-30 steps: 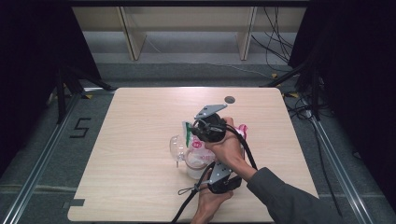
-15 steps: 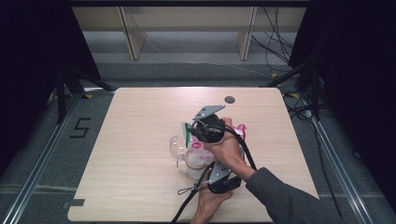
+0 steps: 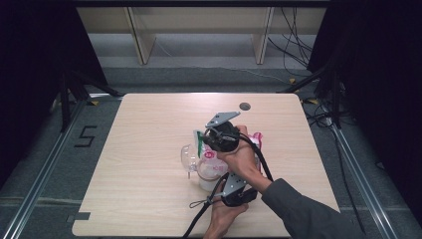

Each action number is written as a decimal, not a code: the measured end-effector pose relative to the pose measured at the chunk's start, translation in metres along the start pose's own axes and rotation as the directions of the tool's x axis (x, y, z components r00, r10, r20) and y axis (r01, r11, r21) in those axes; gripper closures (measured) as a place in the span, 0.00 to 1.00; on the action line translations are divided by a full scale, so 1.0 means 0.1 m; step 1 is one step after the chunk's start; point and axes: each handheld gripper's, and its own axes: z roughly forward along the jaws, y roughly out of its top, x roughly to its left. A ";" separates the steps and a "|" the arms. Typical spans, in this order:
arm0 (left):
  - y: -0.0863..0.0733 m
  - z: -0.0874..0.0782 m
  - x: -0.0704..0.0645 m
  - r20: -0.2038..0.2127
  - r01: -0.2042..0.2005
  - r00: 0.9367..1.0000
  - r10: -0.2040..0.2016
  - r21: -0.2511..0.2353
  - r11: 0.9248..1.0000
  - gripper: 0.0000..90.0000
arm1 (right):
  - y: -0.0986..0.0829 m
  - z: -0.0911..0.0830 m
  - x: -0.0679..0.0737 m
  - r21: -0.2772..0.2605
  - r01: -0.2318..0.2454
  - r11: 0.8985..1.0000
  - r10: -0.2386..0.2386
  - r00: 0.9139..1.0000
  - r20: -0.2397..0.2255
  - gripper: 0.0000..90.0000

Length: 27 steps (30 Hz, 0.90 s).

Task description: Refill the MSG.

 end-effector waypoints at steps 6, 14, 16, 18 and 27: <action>0.00 0.01 0.01 0.011 0.002 1.000 -0.002 -0.019 1.000 0.83 | 0.01 0.00 0.00 0.003 -0.014 1.000 0.014 1.000 0.002 1.00; 0.00 0.02 0.02 0.019 0.007 1.000 -0.006 -0.025 1.000 0.83 | 0.00 0.02 0.02 -0.007 -0.015 1.000 0.016 1.000 0.011 1.00; -0.01 0.03 0.01 0.013 0.013 1.000 -0.012 -0.034 0.999 0.83 | 0.01 0.01 0.01 0.002 -0.009 1.000 0.009 1.000 0.006 1.00; -0.01 0.02 0.01 0.013 0.005 1.000 -0.005 -0.032 0.999 0.83 | 0.01 0.01 0.02 0.001 -0.021 1.000 0.021 1.000 0.007 1.00; -0.01 0.08 -0.03 0.034 0.085 0.996 -0.081 -0.104 0.991 0.83 | 0.02 0.00 0.03 -0.021 -0.008 1.000 0.008 1.000 0.011 1.00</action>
